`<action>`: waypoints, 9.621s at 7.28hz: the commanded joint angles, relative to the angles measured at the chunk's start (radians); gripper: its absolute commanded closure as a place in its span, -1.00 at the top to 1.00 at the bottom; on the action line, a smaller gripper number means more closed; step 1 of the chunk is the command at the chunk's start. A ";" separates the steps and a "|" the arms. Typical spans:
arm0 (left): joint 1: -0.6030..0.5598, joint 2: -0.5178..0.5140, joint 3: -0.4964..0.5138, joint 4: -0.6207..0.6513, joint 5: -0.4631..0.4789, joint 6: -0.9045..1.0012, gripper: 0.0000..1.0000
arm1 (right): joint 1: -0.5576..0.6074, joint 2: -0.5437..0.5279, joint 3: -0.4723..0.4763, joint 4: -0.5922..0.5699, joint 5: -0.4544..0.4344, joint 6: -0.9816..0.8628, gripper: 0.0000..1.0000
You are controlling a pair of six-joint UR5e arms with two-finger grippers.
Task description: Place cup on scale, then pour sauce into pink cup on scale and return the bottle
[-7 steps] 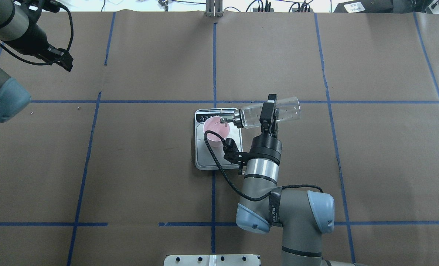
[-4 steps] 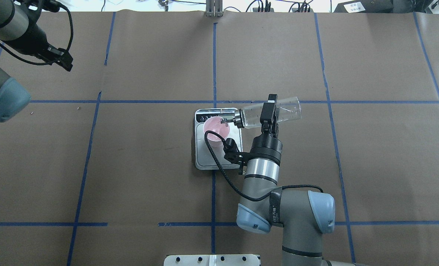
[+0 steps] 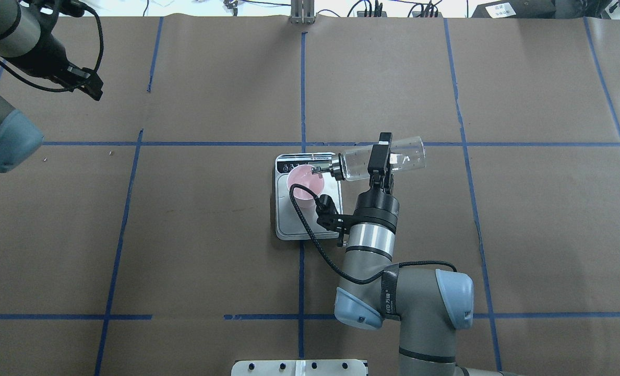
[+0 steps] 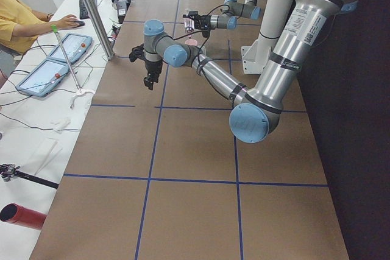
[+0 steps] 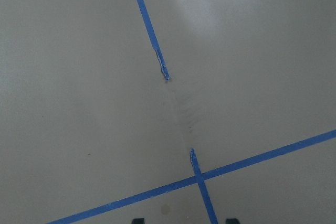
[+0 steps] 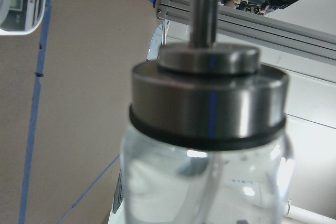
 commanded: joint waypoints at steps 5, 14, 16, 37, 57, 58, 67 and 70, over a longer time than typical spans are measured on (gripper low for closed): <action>0.002 -0.002 -0.002 0.002 0.002 -0.002 0.21 | -0.006 -0.042 0.020 0.226 0.141 0.423 -1.00; -0.008 -0.004 -0.017 0.000 0.010 0.000 0.22 | 0.032 -0.344 0.017 1.004 0.261 1.041 -1.00; -0.008 -0.005 -0.014 0.000 0.034 0.000 0.21 | 0.031 -0.442 0.011 1.109 0.270 1.094 -1.00; -0.006 -0.007 -0.015 0.002 0.036 -0.002 0.22 | -0.070 -0.490 -0.179 1.404 0.099 1.134 1.00; -0.489 0.033 0.395 -0.103 -0.214 0.579 1.00 | 1.338 -0.278 -0.101 0.225 1.961 -0.304 1.00; -0.489 0.052 0.432 -0.091 -0.211 0.597 1.00 | 1.373 -0.298 -0.098 0.213 1.961 -0.407 1.00; -0.474 0.279 0.255 -0.253 -0.259 0.304 1.00 | 1.340 -0.423 -0.081 0.216 2.001 -0.267 1.00; -0.463 0.282 0.258 -0.203 -0.245 0.429 1.00 | 1.315 -0.423 -0.085 0.277 2.005 -0.264 1.00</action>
